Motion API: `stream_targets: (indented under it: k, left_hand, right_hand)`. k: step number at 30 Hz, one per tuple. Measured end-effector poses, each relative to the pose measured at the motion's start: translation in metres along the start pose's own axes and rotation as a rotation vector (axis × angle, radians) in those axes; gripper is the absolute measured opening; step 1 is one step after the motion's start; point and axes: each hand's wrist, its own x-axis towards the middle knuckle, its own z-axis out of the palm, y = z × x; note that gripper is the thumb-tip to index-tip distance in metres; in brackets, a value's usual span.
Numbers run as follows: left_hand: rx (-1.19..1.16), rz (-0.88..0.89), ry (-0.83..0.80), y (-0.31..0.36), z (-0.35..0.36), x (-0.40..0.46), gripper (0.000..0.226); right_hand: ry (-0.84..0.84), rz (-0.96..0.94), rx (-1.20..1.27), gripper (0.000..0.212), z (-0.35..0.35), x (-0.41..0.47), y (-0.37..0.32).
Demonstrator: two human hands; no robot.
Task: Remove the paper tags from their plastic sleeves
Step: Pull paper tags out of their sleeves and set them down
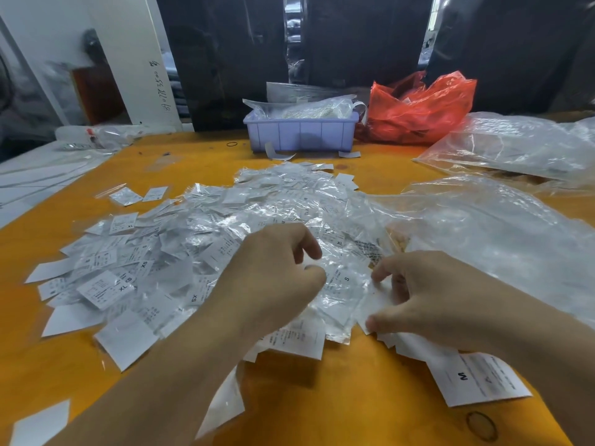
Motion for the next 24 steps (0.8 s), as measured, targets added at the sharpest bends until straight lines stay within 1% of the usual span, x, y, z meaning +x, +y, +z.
stream_targets:
  k: [4, 7, 8, 9, 12, 14, 15, 16, 17, 19, 20, 22, 24]
  left_hand:
    - [0.045, 0.044, -0.084, 0.003, 0.001, -0.002, 0.011]
    - [0.133, 0.088, -0.225, 0.004, 0.006, -0.004, 0.021]
    - [0.168, 0.098, -0.259, 0.004, 0.008, -0.005, 0.026]
    - [0.196, 0.107, -0.274, 0.003, 0.009, -0.005, 0.030]
    - [0.224, 0.119, -0.260, 0.002, 0.011, -0.004, 0.041]
    - [0.214, 0.126, -0.256, 0.000, 0.011, -0.004, 0.052]
    - [0.210, 0.134, -0.256, 0.000, 0.011, -0.004, 0.053]
    - [0.198, 0.141, -0.256, 0.000, 0.012, -0.005, 0.050]
    - [0.175, 0.148, -0.245, 0.000, 0.012, -0.005, 0.042]
    - [0.110, 0.153, -0.203, 0.001, 0.012, -0.004, 0.018]
    - [0.092, 0.160, -0.179, 0.001, 0.012, -0.003, 0.014]
    - [0.062, 0.153, -0.143, 0.001, 0.011, -0.002, 0.017]
    - [0.010, 0.129, -0.124, 0.000, 0.009, -0.002, 0.010]
  right_hand:
    - [0.073, -0.037, -0.001, 0.038, 0.004, 0.003, 0.003]
    - [0.103, -0.072, 0.011, 0.020, 0.006, 0.005, 0.004]
    - [0.116, -0.087, 0.004, 0.012, 0.007, 0.005, 0.004]
    - [0.128, -0.102, 0.001, 0.008, 0.007, 0.005, 0.004]
    - [0.150, -0.129, 0.034, 0.014, 0.006, 0.006, 0.004]
    - [0.170, -0.153, 0.147, 0.013, 0.003, 0.005, 0.002]
    - [0.178, -0.166, 0.216, 0.012, 0.001, 0.005, 0.001]
    - [0.186, -0.179, 0.271, 0.012, 0.000, 0.005, 0.000]
    - [0.192, -0.192, 0.312, 0.012, -0.001, 0.005, 0.000]
    - [0.203, -0.206, 0.358, 0.012, -0.003, 0.004, -0.001]
    - [0.209, -0.204, 0.365, 0.011, -0.004, 0.004, -0.001]
    - [0.222, -0.194, 0.358, 0.009, -0.007, 0.004, 0.001]
    - [0.226, -0.184, 0.337, 0.011, -0.009, 0.003, 0.003]
